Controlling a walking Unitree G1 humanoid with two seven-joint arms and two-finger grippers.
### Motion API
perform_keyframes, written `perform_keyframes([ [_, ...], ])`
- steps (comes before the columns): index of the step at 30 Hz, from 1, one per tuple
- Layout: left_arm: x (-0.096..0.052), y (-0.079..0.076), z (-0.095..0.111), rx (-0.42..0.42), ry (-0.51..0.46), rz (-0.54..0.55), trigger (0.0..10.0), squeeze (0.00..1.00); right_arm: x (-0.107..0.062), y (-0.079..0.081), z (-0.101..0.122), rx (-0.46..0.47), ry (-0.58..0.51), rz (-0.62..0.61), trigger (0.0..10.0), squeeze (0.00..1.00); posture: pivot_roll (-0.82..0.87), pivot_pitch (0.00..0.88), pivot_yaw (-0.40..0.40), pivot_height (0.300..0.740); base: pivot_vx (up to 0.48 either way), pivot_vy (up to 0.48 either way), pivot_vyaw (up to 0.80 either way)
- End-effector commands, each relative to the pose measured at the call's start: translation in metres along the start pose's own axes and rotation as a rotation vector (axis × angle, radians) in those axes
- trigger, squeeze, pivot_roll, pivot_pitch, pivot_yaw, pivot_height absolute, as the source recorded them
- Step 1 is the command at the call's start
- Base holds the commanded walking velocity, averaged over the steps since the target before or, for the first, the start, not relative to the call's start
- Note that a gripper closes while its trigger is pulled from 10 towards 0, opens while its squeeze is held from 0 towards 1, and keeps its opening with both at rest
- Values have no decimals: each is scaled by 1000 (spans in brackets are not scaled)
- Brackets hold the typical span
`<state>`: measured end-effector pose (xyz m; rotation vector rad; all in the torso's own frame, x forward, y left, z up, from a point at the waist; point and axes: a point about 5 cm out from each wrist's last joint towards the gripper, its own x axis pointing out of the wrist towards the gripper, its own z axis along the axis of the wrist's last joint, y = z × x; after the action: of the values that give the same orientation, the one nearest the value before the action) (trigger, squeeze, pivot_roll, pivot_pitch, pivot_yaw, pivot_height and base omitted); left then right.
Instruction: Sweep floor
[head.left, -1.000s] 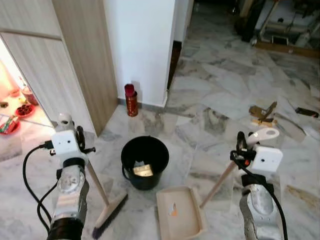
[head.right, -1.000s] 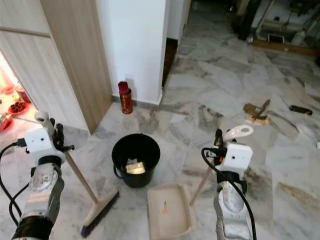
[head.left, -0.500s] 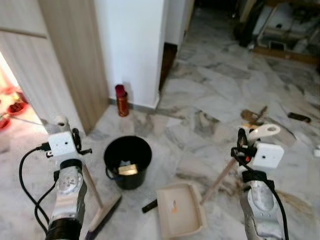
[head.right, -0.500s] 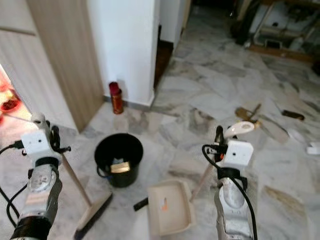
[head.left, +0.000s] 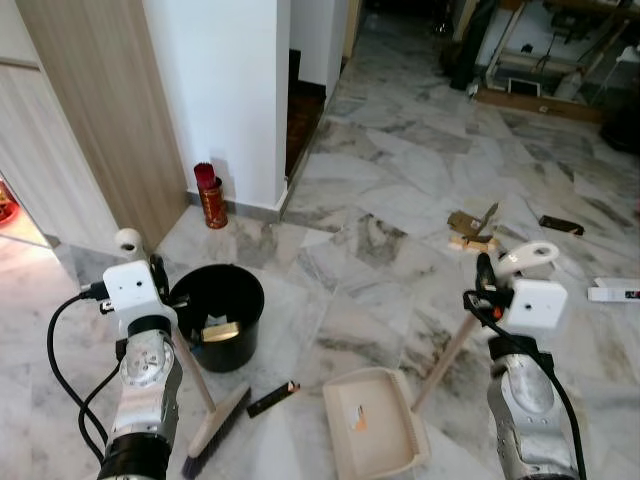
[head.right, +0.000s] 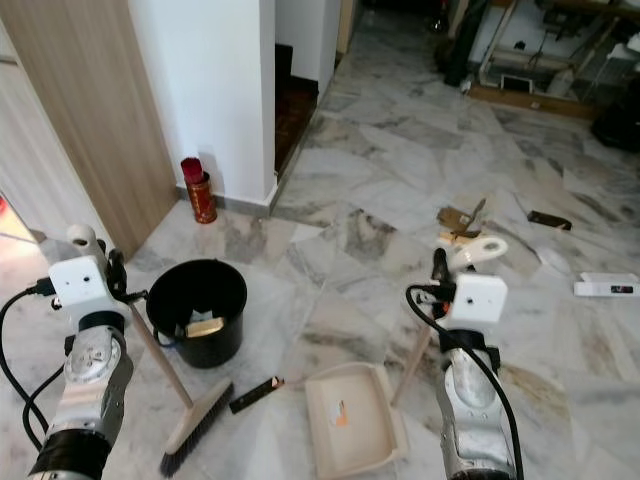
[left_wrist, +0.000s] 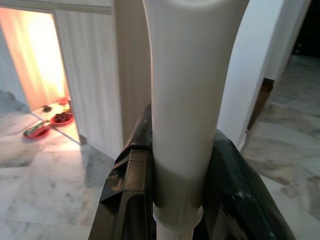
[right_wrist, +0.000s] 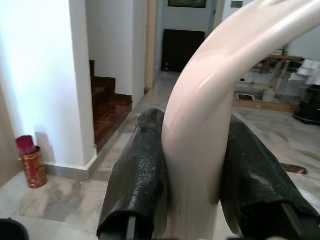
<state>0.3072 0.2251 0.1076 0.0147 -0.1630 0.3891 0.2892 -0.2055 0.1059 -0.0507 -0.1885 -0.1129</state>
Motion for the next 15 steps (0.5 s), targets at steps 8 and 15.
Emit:
perform_keyframes([
  [8, 2, 3, 3, 19, -26, 23, 9882, 0, 6, 3, 9, -44, -35, 49, 10000, 0, -38, 84, -87, 740, 0, -203, 494],
  [15, 2, 5, 3, 30, -25, 34, 9725, 0, 5, 3, 7, -25, -30, 46, 10000, 0, -36, 85, -88, 740, 0, -343, 0],
])
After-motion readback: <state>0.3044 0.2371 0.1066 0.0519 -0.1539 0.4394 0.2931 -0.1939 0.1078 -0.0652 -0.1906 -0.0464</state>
